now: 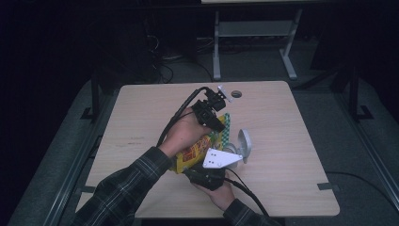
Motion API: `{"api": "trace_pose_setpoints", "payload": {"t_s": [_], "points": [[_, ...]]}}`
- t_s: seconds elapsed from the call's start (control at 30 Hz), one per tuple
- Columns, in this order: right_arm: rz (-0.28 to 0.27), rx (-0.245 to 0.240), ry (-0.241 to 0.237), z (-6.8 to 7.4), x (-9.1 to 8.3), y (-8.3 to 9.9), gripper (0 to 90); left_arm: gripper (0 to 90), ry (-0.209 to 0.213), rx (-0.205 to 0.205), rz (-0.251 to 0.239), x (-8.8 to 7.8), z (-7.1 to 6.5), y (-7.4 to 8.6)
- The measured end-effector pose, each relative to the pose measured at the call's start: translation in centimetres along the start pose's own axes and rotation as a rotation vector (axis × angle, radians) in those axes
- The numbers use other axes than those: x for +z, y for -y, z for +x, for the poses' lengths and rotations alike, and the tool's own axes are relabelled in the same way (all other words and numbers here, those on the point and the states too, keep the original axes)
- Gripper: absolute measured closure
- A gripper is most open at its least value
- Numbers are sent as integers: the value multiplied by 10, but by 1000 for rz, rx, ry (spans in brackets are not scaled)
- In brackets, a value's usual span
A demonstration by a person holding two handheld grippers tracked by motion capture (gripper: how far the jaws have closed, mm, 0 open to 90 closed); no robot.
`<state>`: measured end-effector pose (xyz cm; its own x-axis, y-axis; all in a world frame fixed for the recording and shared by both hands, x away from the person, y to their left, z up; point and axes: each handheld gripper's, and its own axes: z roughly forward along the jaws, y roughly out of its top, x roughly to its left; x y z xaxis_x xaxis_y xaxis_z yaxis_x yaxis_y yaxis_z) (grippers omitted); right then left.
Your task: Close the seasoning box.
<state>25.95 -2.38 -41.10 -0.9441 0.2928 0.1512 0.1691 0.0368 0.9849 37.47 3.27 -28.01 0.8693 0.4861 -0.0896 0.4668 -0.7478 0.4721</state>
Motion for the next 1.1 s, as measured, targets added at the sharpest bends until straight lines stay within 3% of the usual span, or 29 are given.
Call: {"api": "trace_pose_setpoints", "payload": {"t_s": [1.1], "points": [[-2,-3,2,0,-1,-1,900,900,-2,-1,-6,-1,-1,-2]]}}
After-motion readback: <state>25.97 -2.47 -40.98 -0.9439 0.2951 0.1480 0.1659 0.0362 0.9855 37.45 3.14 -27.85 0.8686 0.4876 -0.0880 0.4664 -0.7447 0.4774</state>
